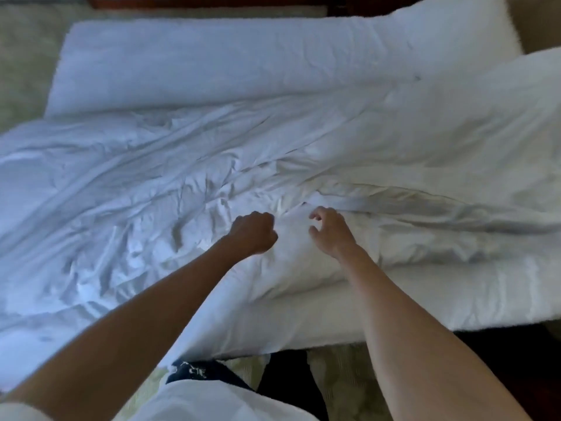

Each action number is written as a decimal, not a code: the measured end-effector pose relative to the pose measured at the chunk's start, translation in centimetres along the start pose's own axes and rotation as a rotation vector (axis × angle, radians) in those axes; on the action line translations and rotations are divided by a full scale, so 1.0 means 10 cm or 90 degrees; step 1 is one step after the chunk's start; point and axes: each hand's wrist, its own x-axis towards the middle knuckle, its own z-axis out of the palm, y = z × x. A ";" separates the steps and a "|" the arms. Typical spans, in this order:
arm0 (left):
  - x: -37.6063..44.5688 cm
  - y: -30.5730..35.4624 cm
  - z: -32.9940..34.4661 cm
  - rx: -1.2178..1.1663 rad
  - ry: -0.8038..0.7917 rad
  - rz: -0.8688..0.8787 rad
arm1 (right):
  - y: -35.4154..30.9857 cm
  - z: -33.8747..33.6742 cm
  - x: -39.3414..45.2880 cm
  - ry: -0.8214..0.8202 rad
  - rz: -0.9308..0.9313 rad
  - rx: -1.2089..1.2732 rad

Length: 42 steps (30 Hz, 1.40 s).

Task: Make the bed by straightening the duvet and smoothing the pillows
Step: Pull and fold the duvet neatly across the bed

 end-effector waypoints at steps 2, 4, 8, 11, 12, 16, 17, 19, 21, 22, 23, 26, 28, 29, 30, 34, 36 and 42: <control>0.20 0.19 0.06 0.032 -0.004 -0.019 | 0.17 -0.07 0.37 -0.009 -0.052 -0.097; 0.44 0.33 0.16 0.052 0.002 -0.034 | 0.35 -0.12 0.73 0.019 -0.111 -0.192; 0.92 0.46 0.32 0.144 -0.006 -0.049 | 0.59 -0.13 1.41 0.081 -0.210 -0.302; 1.34 0.50 0.39 0.183 0.045 -0.066 | 0.65 -0.11 1.83 0.041 -0.229 -0.459; 1.48 0.53 0.43 0.172 0.067 -0.073 | 0.68 -0.08 1.93 0.026 -0.230 -0.510; 1.94 0.62 0.71 0.119 0.065 -0.113 | 0.88 0.08 2.18 -0.004 -0.255 -0.464; 2.01 0.61 0.79 0.130 0.036 -0.125 | 0.94 0.11 2.19 -0.016 -0.261 -0.430; 2.06 0.57 0.93 0.146 -0.020 -0.153 | 1.10 0.16 2.11 -0.061 -0.256 -0.337; 2.03 0.58 1.02 0.154 -0.047 -0.168 | 1.26 0.14 1.94 -0.140 -0.223 -0.216; 1.99 0.62 1.06 0.171 -0.049 -0.166 | 1.32 0.10 1.86 -0.167 -0.211 -0.178; 1.93 0.67 1.09 0.188 -0.043 -0.161 | 1.38 0.05 1.78 -0.189 -0.205 -0.164; 1.70 0.96 1.18 0.171 -0.004 -0.145 | 1.46 -0.21 1.54 -0.248 -0.187 -0.194; 1.50 1.18 1.32 0.154 0.017 -0.161 | 1.49 -0.37 1.32 -0.277 -0.189 -0.258; 1.38 1.29 1.41 0.148 0.019 -0.171 | 1.51 -0.42 1.18 -0.278 -0.201 -0.308; 1.24 1.39 1.50 0.139 0.018 -0.176 | 1.54 -0.45 1.04 -0.276 -0.219 -0.356; 0.65 1.65 1.74 0.143 -0.046 -0.159 | 1.76 -0.48 0.46 -0.313 -0.214 -0.471; 0.42 1.72 1.74 0.139 -0.126 -0.188 | 1.89 -0.57 0.22 -0.320 -0.196 -0.456; 0.01 2.23 1.71 0.001 -0.135 -0.253 | 2.54 -1.13 -0.46 -0.284 -0.116 -0.301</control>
